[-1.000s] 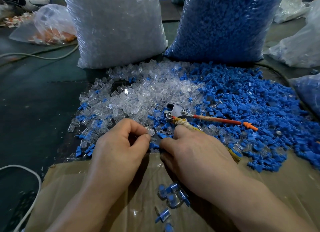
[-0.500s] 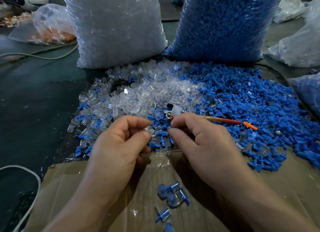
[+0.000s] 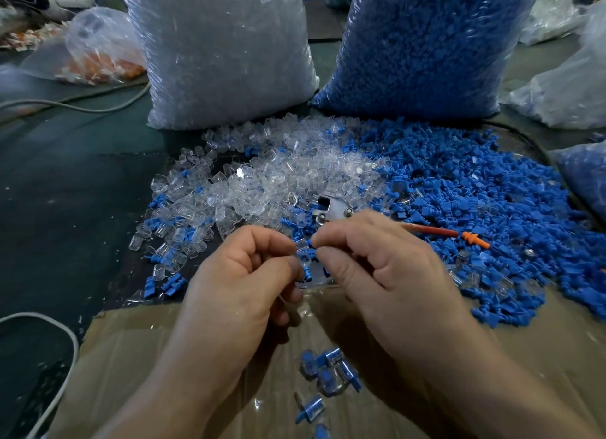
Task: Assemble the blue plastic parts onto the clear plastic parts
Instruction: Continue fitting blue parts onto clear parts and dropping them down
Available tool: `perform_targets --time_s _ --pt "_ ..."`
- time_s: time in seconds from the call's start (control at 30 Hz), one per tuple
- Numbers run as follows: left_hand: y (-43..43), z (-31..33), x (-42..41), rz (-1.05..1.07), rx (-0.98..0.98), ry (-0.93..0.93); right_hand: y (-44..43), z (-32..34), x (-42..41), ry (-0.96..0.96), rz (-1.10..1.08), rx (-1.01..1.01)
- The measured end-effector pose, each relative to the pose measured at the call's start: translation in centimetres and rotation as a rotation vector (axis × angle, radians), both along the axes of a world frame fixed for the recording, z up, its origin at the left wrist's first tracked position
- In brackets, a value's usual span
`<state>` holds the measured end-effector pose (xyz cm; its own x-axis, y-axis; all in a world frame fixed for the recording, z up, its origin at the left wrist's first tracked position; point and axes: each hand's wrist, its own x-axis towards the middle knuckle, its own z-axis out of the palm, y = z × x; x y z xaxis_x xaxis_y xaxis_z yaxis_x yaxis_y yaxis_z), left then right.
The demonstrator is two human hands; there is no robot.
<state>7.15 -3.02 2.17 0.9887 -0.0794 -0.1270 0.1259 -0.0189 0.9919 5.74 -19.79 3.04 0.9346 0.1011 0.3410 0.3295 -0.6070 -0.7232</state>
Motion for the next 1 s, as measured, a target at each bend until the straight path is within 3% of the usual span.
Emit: perform_targets --time_s 0.1,0.3,0.43,0.57,0.67,0.77,0.83,1.0 --pt "-0.2 0.0 -0.1 -0.017 -0.013 -0.016 0.4 -0.2 0.0 -0.008 0.033 0.043" --pt "-0.1 0.2 -0.3 -0.042 -0.052 0.023 0.4 -0.6 0.0 -0.103 0.071 -0.163" --pt "0.2 0.7 -0.2 -0.106 -0.214 0.132 0.4 -0.7 0.0 -0.209 0.089 -0.167" --pt "-0.1 0.4 -0.3 -0.078 -0.095 0.009 -0.1 -0.6 0.2 -0.188 0.122 -0.237" --pt "-0.1 0.2 -0.1 -0.021 -0.043 -0.028 -0.6 -0.2 0.4 -0.122 0.010 -0.426" --pt "0.5 0.2 0.1 0.020 -0.058 -0.025 -2.3 0.1 1.0 0.133 -0.224 -0.644" --pt "0.8 0.3 0.2 0.007 -0.061 -0.019 -3.1 -0.1 1.4 0.245 -0.261 -0.775" --pt "1.0 0.2 0.2 -0.019 -0.042 -0.009 -3.4 -0.1 2.0 0.245 -0.257 -0.830"
